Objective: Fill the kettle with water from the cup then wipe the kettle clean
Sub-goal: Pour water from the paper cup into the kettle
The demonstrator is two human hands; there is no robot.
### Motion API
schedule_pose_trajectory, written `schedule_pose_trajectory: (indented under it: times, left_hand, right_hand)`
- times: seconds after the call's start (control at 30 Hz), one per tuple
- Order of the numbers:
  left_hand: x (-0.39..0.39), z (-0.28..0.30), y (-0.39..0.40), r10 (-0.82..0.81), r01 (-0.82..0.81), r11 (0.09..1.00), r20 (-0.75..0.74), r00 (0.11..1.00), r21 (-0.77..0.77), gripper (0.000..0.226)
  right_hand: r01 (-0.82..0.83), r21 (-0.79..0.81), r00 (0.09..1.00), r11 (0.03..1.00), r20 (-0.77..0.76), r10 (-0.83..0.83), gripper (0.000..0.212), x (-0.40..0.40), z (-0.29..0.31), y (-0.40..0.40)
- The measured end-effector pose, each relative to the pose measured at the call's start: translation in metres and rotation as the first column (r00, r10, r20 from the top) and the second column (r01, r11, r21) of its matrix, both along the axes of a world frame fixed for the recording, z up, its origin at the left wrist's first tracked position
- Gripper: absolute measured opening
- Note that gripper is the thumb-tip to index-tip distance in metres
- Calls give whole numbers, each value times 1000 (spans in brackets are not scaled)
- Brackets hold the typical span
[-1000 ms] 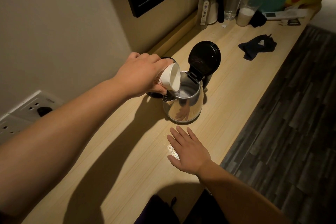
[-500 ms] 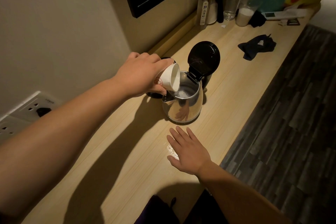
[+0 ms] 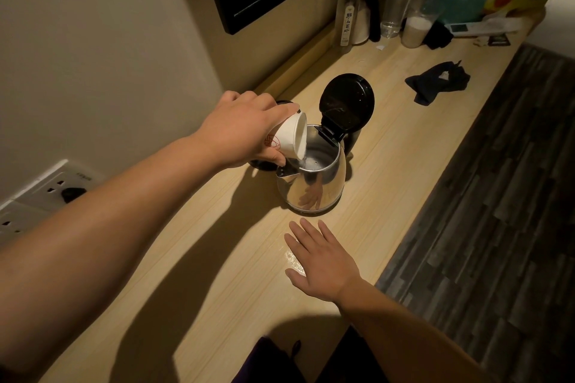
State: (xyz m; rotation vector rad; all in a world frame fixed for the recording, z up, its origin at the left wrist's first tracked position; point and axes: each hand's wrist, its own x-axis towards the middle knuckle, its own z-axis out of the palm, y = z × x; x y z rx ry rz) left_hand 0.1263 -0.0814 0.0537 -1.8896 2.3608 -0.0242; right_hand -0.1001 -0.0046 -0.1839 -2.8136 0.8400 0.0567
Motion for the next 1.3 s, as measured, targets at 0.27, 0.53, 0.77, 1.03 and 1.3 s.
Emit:
schedule_pose_trajectory:
  times: [0.27,0.53,0.77,1.03,1.3]
  left_hand:
    - [0,1,-2,-3,3,1000,1,1000,8,94]
    - [-2,2,-4,-9,8,1000,34,999,18,95]
    - [-5,3,-6,-23,22,999,40,999,39,95]
    - [-15,10,-13,-93,85,995,135,987,60,93]
    - [-25,12,-22,-233,245,969,326,916,4,93]
  right_hand:
    - [3,-5,1000,1000,17,-3,69,1,-1,0]
    - [4,-17,1000,1000,21,-4,69,1,-1,1]
    - [4,-20,1000,1000,10,-4,69,1,0,0]
    - [-1,-16,1000,1000,-3,1,69,0,1,0]
    - [-4,4,1000,1000,12,4,68,0,1,0]
